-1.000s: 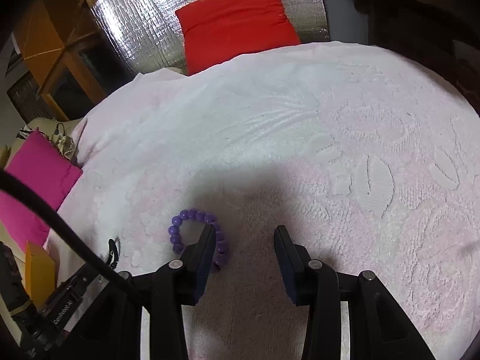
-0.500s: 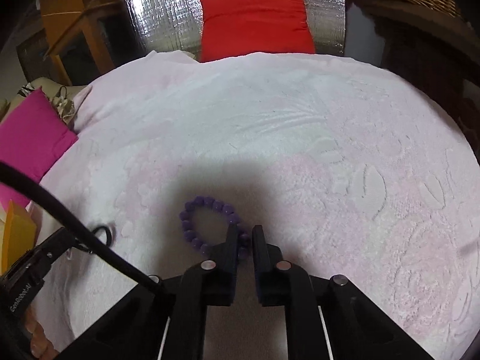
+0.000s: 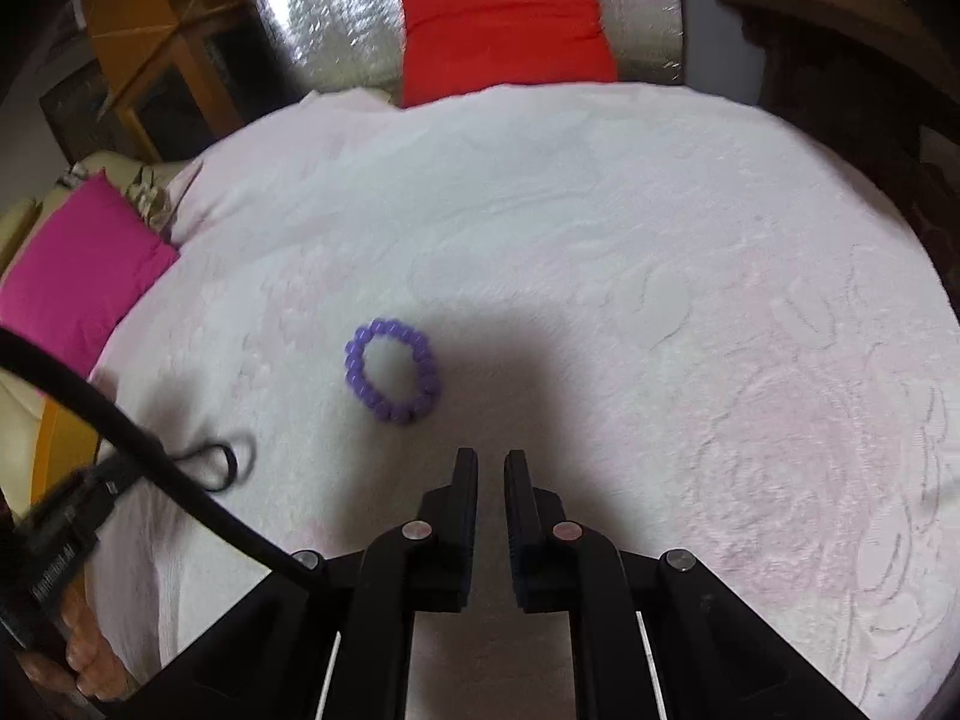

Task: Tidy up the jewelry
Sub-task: 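Grasp the purple bead bracelet with the right tool, then lift the black hair tie with the left tool while the right lifts the purple bracelet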

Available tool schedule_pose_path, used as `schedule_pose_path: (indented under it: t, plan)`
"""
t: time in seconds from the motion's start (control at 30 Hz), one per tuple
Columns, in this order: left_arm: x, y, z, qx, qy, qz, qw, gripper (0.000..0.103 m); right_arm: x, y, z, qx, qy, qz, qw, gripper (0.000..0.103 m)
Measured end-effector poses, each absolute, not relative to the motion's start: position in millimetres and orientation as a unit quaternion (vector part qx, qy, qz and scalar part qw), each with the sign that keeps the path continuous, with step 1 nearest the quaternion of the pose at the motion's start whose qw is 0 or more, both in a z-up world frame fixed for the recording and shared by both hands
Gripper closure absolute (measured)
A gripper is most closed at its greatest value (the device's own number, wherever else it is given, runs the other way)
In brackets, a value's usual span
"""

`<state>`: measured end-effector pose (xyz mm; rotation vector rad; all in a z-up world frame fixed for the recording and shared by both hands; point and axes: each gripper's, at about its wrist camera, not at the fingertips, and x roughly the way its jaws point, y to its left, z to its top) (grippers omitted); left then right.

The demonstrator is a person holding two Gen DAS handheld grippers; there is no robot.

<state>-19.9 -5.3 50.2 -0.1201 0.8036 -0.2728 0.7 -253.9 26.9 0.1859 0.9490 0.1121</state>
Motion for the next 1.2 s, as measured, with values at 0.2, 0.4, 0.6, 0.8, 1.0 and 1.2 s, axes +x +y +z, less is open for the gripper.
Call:
schedule_pose_path:
  t: [0.2,0.4,0.6,0.8,1.0,1.2]
  plan:
    - [-15.4,-5.1,37.1,-0.052,0.413,-0.118,0.902,0.085,10.8,-261.2,36.5,0.151,0.429,0.048,0.889,0.049]
    - [-13.8,4.2,36.5,-0.054,0.418,-0.119,0.899,0.069,33.8,-240.0,30.9,0.109,0.428,0.033,0.896,0.063]
    - [-15.7,5.8,38.6,-0.05,0.423,-0.132,0.895,0.057,53.0,-226.1,17.0,0.1,0.439,0.015,0.893,0.064]
    - [-25.3,6.2,43.8,-0.031,0.418,-0.15,0.895,0.051,49.5,-207.6,17.2,0.074,0.439,0.027,0.895,0.064]
    - [-32.7,3.4,42.9,-0.01,0.417,-0.154,0.896,0.051,48.3,-200.2,14.1,0.062,0.444,0.025,0.894,0.063]
    - [-28.8,3.0,38.8,0.005,0.422,-0.142,0.895,0.051,49.3,-195.7,14.3,0.027,0.443,0.009,0.896,0.092]
